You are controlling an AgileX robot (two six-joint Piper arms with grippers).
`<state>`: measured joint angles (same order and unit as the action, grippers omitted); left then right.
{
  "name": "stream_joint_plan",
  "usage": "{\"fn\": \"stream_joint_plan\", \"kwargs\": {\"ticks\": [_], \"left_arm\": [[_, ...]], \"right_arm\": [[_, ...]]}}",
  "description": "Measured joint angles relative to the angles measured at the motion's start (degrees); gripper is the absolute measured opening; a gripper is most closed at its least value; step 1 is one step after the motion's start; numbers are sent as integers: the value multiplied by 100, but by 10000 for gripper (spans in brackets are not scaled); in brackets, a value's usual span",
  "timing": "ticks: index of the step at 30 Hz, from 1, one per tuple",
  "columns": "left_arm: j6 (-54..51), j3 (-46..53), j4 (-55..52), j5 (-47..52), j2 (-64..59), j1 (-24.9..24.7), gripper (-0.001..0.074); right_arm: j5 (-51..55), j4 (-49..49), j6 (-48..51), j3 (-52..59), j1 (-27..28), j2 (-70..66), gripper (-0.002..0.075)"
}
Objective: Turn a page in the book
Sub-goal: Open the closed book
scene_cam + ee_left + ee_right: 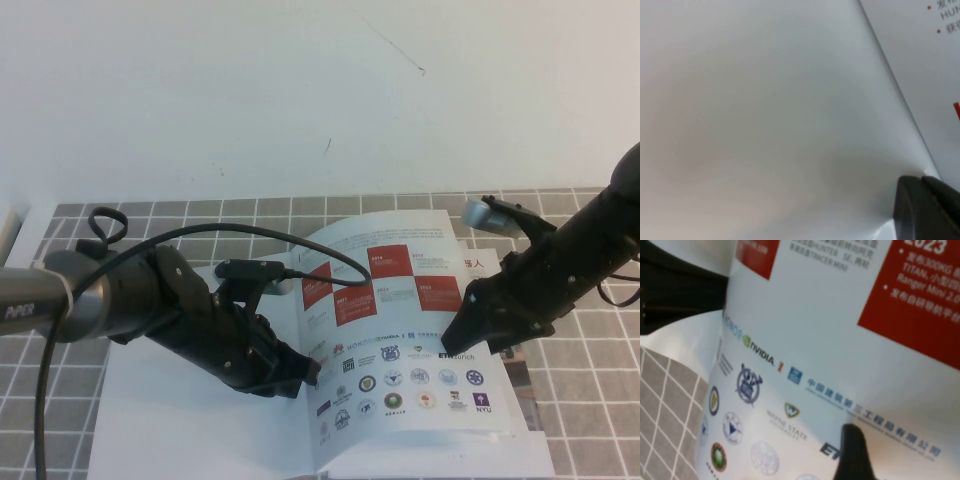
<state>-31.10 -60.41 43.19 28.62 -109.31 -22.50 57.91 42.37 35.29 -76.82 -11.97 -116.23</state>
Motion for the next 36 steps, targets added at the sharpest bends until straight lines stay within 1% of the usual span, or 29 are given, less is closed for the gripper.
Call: {"fn": "stream_joint_plan", "kwargs": {"ticks": [8, 15, 22, 36], "left_arm": [[-94, 0, 0, 0, 0, 0, -4], [-92, 0, 0, 0, 0, 0, -4], [-92, 0, 0, 0, 0, 0, -4], [-92, 0, 0, 0, 0, 0, -4]], "right_arm": [[440, 0, 0, -148, 0, 35, 448], [973, -276, -361, -881, 0, 35, 449], [1077, -350, -560, -1366, 0, 35, 448], [1106, -359, -821, -1400, 0, 35, 448]]}}
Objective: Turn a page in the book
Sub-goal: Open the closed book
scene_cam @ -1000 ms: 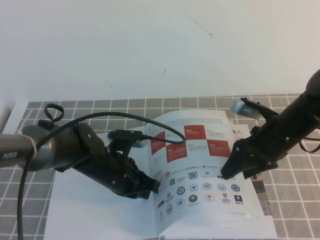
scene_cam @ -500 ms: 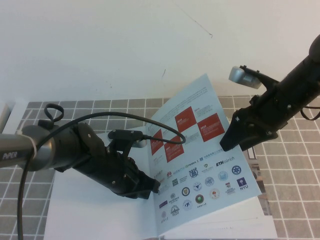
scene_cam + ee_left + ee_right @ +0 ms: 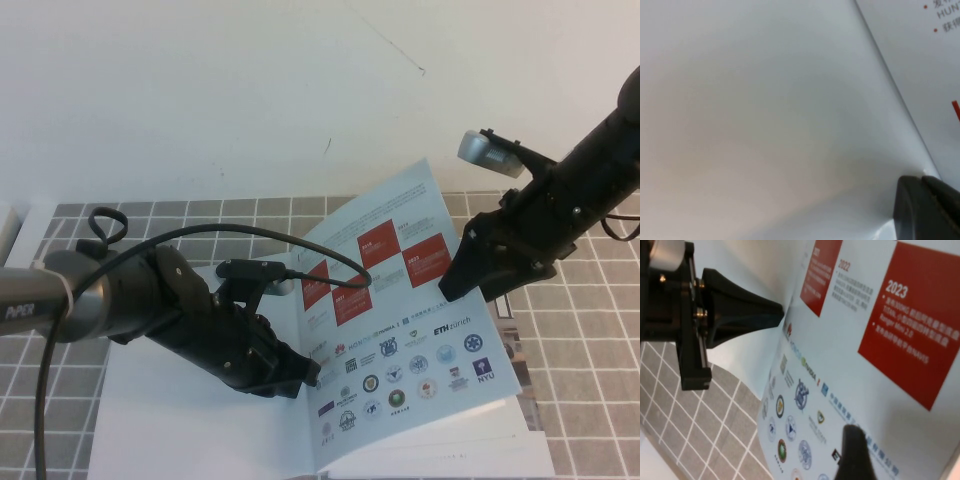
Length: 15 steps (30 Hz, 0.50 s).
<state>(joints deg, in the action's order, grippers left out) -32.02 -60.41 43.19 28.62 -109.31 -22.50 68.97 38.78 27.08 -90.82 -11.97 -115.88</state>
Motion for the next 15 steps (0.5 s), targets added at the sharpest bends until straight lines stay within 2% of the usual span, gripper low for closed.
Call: {"fn": "stream_joint_plan", "kwargs": {"ticks": [15], "left_arm": [[-3, 0, 0, 0, 0, 0, -4]], "right_arm": [[9, 0, -340, -425, -183, 0, 448]]}}
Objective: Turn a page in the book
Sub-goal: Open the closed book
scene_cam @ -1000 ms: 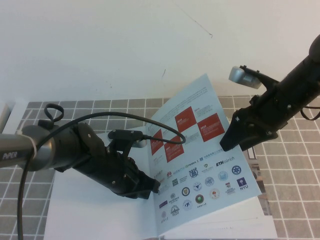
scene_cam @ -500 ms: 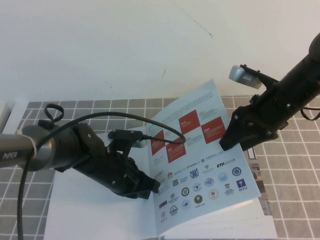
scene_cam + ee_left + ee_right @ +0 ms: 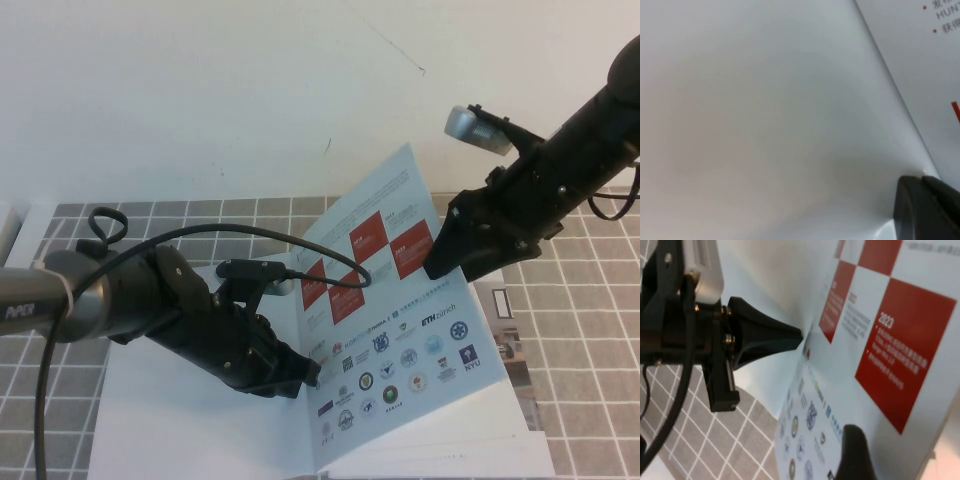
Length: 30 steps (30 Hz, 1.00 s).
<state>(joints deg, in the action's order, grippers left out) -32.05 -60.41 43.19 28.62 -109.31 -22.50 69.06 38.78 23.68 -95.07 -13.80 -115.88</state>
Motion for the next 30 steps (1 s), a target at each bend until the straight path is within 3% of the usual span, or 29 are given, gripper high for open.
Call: {"fn": "stream_joint_plan", "kwargs": {"ticks": [10, 14, 22, 30], "left_arm": [[-10, 0, 0, 0, 0, 0, -4], [-10, 0, 0, 0, 0, 0, -4], [-10, 0, 0, 0, 0, 0, -4], [-10, 0, 0, 0, 0, 0, -4]], "right_arm": [[26, -1565, -387, 15, -130, 0, 448], [-91, -1455, -320, 367, -135, 3, 448], [-1559, -1284, -100, 1417, -145, 3, 448], [-1901, -1093, -65, 1492, -145, -122, 448]]}}
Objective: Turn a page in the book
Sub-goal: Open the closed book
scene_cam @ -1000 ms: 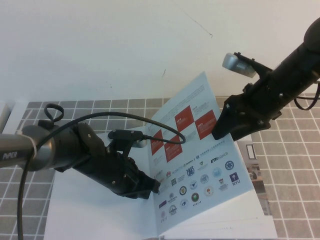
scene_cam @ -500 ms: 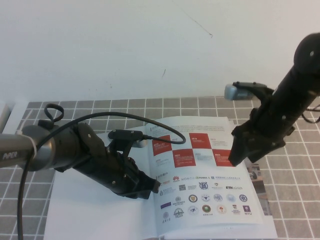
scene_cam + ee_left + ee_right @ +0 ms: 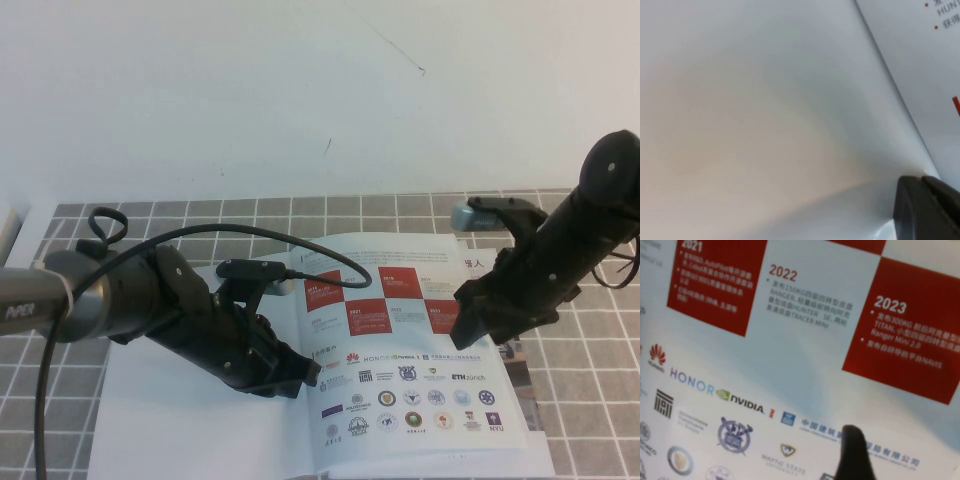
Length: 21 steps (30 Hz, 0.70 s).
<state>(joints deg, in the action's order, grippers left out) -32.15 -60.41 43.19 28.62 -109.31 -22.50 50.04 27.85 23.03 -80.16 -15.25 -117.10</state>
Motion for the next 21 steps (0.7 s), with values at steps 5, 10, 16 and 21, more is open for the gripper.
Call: {"fn": "stream_joint_plan", "kwargs": {"ticks": [5, 10, 16, 21], "left_arm": [[0, 0, 0, 0, 0, 0, -4], [0, 0, 9, 0, 0, 0, -4], [0, 0, 9, -17, 0, 0, -4], [0, 0, 9, -27, 0, 0, -4]], "right_arm": [[-13, 101, 11, 8, 0, -217, 448], [34, 196, 89, 8, 0, -227, 448], [322, 1038, 706, 12, 0, -251, 448], [524, 1577, 1108, 12, 0, -273, 448]]}}
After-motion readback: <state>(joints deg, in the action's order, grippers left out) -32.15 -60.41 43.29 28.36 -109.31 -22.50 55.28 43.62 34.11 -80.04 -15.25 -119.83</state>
